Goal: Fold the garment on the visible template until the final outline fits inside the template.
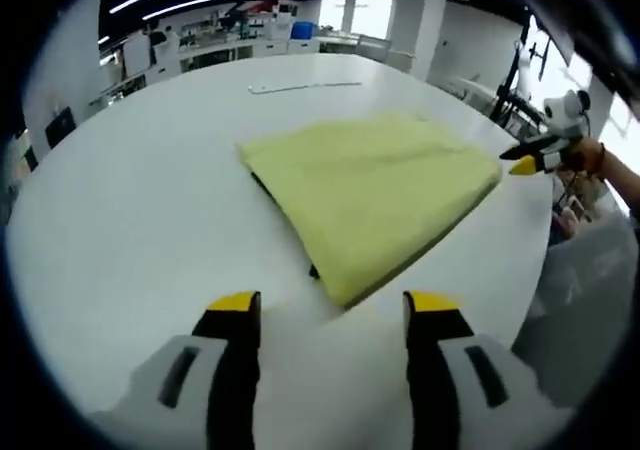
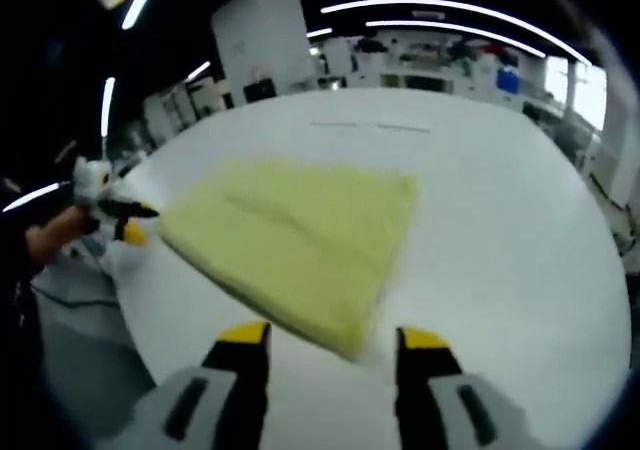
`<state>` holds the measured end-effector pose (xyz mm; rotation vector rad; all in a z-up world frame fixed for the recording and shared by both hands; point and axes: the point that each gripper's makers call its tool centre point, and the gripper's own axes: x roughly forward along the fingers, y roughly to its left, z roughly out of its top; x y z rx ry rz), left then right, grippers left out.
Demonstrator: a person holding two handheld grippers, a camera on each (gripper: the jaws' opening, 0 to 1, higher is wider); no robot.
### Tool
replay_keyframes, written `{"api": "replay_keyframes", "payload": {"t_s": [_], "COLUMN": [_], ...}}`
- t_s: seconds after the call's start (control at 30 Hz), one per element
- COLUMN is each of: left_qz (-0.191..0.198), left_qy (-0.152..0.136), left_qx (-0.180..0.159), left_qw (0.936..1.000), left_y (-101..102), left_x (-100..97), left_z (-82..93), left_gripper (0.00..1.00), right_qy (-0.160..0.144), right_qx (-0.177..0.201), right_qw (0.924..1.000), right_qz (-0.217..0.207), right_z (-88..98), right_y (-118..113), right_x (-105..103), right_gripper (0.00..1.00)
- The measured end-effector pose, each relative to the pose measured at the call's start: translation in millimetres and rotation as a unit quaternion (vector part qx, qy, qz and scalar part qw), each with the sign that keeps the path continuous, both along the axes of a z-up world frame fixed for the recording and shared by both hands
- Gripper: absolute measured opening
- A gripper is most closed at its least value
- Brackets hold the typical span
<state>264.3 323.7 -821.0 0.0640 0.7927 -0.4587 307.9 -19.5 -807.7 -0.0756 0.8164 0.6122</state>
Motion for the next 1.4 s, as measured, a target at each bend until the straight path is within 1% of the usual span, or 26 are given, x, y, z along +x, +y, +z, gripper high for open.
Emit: {"api": "replay_keyframes", "payload": {"t_s": [0.07,0.13,0.17,0.23,0.4,0.47,0.57,0.63,0.7,0.73,0.8,0.87,0.9,0.97,1.07,1.1,1.17,1.27,1.4], "left_qz": [0.003,0.003,0.003,0.002,-0.001,-0.003,-0.002,0.005,0.010,0.015,0.017,0.017,0.016,0.021,0.026,0.026,0.026,0.019,0.017], "left_qy": [-0.006,-0.011,-0.017,-0.024,-0.037,-0.038,-0.043,-0.044,-0.049,-0.047,-0.046,-0.049,-0.055,-0.062,-0.068,-0.069,-0.068,-0.064,-0.062], "left_qx": [-0.006,-0.010,-0.015,-0.022,-0.032,-0.032,-0.032,-0.035,-0.044,-0.048,-0.052,-0.048,-0.046,-0.057,-0.064,-0.065,-0.058,-0.044,-0.038], "left_qw": [1.0000,0.9999,0.9997,0.9995,0.9988,0.9987,0.9986,0.9984,0.9978,0.9976,0.9974,0.9975,0.9973,0.9963,0.9953,0.9952,0.9956,0.9968,0.9972], "left_y": [-2.9,-4.3,-6.2,-9.6,-16.3,-17.6,-17.3,-15.5,-15.2,-16.5,-9.8,-9.3,-9.2,-9.7,-11.3,-9.0,-5.7,-6.0,3.6], "left_x": [-1.9,-1.6,-2.2,-3.6,-7.6,-11.1,-14.2,-15.7,-16.2,-17.9,-20.1,-22.8,-23.8,-24.6,-26.6,-26.0,-25.9,-29.5,-27.5], "left_z": [9.7,16.8,23.0,32.2,51.8,57.5,62.8,65.3,67.5,68.5,67.8,68.4,70.3,73.9,76.8,75.7,73.2,69.5,64.3], "left_gripper": [0.66,0.70,0.71,0.73,0.80,0.81,0.85,0.88,0.91,0.91,0.93,0.95,0.95,0.98,0.99,0.99,0.99,0.99,0.99], "right_qy": [-0.002,-0.002,-0.004,-0.011,-0.022,-0.033,-0.045,-0.050,-0.055,-0.056,-0.059,-0.061,-0.061,-0.060,-0.061,-0.061,-0.062,-0.066,-0.071], "right_qx": [0.023,0.036,0.040,0.048,0.054,0.058,0.066,0.066,0.064,0.063,0.058,0.053,0.049,0.039,0.027,0.025,0.022,0.019,0.013], "right_qw": [0.9997,0.9993,0.9991,0.9988,0.9983,0.9978,0.9968,0.9966,0.9964,0.9964,0.9965,0.9967,0.9968,0.9973,0.9976,0.9976,0.9977,0.9975,0.9971], "right_qz": [-0.004,-0.008,-0.009,-0.009,-0.003,-0.002,0.000,0.004,0.007,0.010,0.011,0.014,0.016,0.019,0.018,0.017,0.016,0.017,0.022], "right_z": [12.2,23.5,28.1,36.4,55.7,64.4,76.4,80.9,83.0,84.1,84.9,84.2,83.1,80.7,77.6,77.1,77.2,78.8,81.5], "right_y": [7.6,13.3,15.3,18.8,27.8,30.7,34.7,36.7,36.1,36.8,36.3,35.7,34.8,33.5,29.9,29.0,28.8,28.2,28.6], "right_x": [-1.1,-4.0,-4.7,-5.4,-14.3,-16.4,-20.3,-22.4,-22.9,-25.5,-27.6,-29.7,-30.6,-34.2,-37.0,-37.2,-39.2,-39.6,-40.8], "right_gripper": [0.60,0.68,0.71,0.78,0.86,0.88,0.93,0.96,0.99,0.99,0.99,0.99,0.99,0.99,0.99,0.99,0.99,0.99,0.99]}}
